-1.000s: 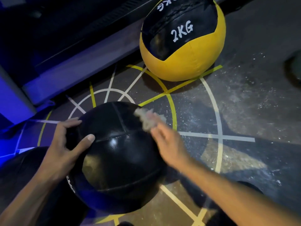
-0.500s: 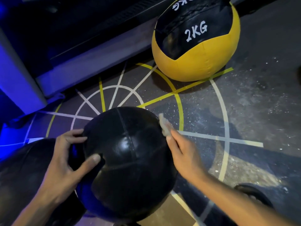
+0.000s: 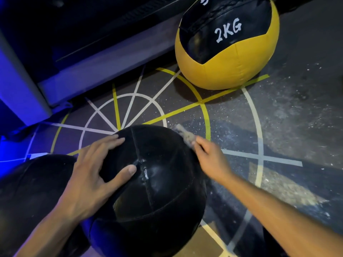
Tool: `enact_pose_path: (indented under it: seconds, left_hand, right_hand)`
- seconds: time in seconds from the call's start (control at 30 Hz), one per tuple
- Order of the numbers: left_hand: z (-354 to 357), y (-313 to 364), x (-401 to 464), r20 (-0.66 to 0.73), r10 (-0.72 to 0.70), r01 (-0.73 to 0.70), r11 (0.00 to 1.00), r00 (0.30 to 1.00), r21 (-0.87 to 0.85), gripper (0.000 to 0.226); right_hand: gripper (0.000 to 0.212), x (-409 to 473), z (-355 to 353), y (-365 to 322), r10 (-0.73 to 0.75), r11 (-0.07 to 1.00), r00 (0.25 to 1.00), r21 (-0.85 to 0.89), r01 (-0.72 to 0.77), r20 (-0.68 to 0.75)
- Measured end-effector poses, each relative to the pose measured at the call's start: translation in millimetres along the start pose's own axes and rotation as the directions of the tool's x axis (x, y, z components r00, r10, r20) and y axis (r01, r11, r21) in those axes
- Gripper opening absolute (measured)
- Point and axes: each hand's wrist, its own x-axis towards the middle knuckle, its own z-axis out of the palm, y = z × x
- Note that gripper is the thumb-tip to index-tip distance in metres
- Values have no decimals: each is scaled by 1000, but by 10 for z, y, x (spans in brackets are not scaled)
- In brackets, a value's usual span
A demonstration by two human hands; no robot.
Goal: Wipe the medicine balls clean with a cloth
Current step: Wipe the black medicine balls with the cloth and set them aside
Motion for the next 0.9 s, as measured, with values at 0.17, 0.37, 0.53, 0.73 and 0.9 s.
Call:
enact_pose_path:
  seconds: [0.17, 0.37, 0.53, 0.73, 0.9]
  left_hand:
    - [9, -52, -53, -3, 2, -2, 1000, 1000, -11, 72]
    - [4, -38, -78, -4, 9, -9, 999, 1000, -33, 70]
    - [9, -39, -79, -15, -18, 17, 999, 1000, -35, 72]
    - [15, -37, -82, 16, 44, -45, 999, 999, 3, 69]
    - [-8, 9, -215, -6, -1, 1, 1000, 1000, -29, 71]
  right_hand:
    - [37, -332, 154, -567, -267, 963, 961, 58, 263, 74]
    - [26, 21, 19, -228, -111, 990, 990, -82, 118, 81]
    - [31, -66, -98, -255, -18, 993, 998, 115, 25, -66]
    - [46, -518, 299, -730, -699, 662, 674, -142, 736, 240]
    - [29, -105, 22, -93, -143, 989, 989, 33, 144, -30]
